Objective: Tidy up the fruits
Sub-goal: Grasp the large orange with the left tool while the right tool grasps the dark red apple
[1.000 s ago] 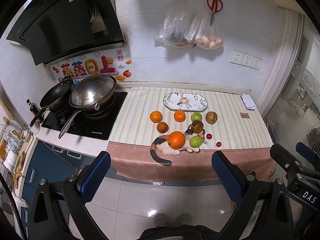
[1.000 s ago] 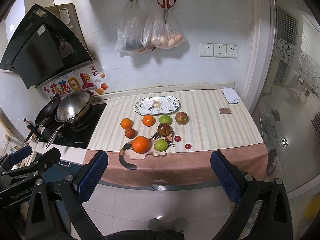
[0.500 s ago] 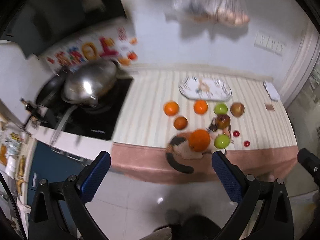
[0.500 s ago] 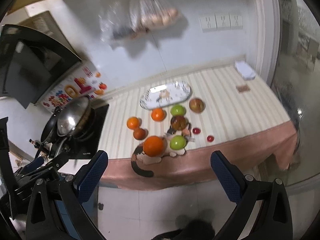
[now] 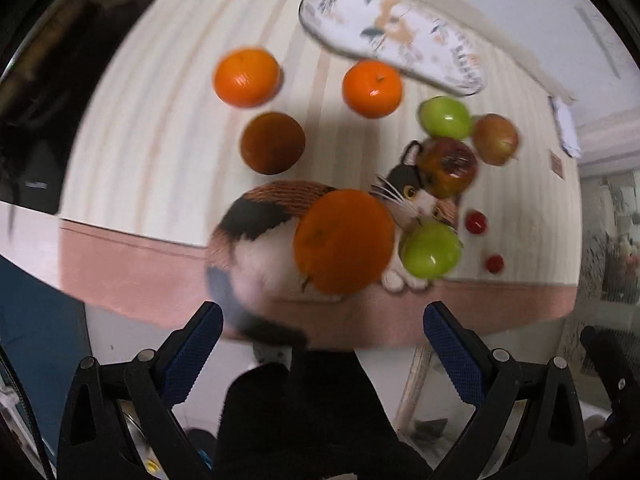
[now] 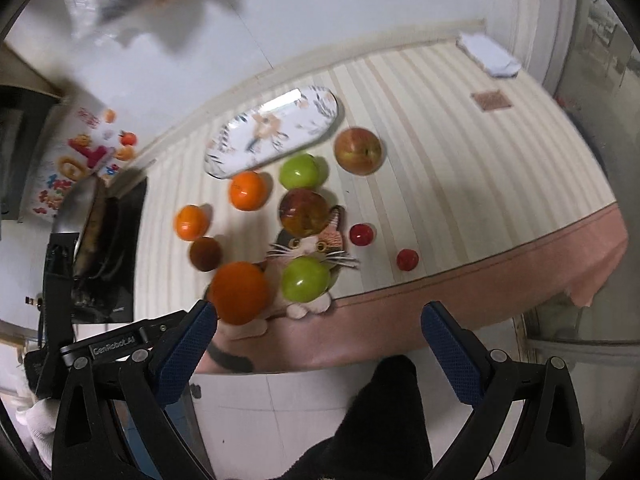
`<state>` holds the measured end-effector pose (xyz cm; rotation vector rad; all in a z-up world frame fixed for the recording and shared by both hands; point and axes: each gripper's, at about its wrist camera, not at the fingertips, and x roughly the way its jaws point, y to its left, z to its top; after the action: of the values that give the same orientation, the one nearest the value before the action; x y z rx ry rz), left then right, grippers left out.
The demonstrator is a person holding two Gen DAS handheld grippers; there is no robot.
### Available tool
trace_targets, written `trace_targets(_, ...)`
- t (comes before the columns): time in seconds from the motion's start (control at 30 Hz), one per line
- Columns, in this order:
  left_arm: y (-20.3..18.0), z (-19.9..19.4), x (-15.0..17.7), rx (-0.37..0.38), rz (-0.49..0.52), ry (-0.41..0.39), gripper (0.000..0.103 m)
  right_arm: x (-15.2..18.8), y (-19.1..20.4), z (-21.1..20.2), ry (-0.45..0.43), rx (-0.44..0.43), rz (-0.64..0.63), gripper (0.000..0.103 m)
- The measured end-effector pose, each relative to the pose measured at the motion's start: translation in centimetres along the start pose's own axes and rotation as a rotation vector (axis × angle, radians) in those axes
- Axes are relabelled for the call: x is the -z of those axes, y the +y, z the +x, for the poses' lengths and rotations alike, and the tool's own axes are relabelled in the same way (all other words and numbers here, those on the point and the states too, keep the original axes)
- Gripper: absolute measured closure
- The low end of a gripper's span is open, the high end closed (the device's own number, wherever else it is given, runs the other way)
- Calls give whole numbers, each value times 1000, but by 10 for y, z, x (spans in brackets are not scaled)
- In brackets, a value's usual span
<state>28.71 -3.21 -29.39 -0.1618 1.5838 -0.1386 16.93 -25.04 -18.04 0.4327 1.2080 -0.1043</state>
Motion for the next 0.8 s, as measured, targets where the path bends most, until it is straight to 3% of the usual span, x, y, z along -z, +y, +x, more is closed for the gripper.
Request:
trace_targets(0.3, 3, 72, -35, 61, -148, 157, 2, -60, -13, 88, 123, -4, -36, 0)
trace_targets(0.4, 4, 82, -40, 61, -179, 161, 19, -76, -7, 107, 165, -15, -74, 0)
trace_targets(0.53, 4, 76, -43, 17, -173, 95, 20, -93, 5, 140, 229, -39, -103, 0)
trace_targets(0.67, 6, 71, -46, -3, -151, 93, 20, -109, 18, 179, 311, -79, -107, 2)
trace_targets(0.8, 12, 68, -54, 9, -145, 108, 19, -119, 30, 217, 389, -92, -112, 13)
